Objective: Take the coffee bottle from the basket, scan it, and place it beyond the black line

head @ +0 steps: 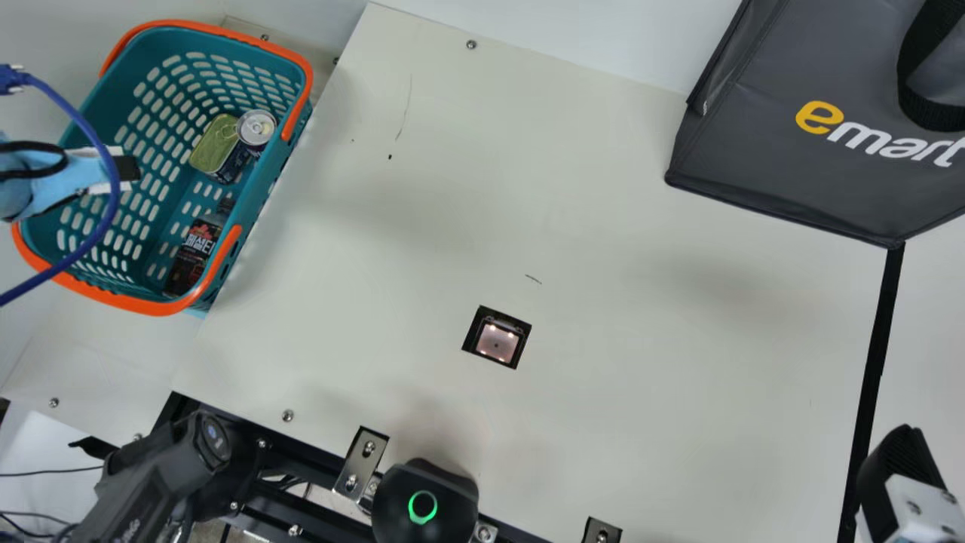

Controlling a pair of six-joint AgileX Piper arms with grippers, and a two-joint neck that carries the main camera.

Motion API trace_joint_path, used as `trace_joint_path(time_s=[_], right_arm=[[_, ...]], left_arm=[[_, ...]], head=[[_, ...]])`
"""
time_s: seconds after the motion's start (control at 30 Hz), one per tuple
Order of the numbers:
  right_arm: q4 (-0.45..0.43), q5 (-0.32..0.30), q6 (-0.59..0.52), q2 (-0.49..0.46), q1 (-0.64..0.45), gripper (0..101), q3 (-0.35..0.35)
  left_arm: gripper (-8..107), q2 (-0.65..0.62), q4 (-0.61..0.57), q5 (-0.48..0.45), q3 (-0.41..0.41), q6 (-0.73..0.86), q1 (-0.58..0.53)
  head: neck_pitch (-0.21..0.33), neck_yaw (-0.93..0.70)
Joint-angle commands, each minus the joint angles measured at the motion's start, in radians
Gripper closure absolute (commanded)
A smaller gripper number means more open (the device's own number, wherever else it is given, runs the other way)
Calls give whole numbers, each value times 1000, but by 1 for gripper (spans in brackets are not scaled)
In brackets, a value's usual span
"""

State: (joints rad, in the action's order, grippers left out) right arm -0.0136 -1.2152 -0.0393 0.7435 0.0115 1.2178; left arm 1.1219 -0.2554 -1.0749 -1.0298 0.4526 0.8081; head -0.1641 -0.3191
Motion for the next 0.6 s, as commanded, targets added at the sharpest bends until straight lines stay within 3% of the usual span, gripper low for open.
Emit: trace_joint_path(time_s=[0.0, 0.57], right_arm=[[0, 0, 0, 0, 0, 10, 0], [0, 0, 0, 0, 0, 10, 0]], left_arm=[[9, 16, -8, 16, 10, 24, 2], [9, 187, -101, 182, 90, 241, 8]], head=[[26, -2], [26, -2]])
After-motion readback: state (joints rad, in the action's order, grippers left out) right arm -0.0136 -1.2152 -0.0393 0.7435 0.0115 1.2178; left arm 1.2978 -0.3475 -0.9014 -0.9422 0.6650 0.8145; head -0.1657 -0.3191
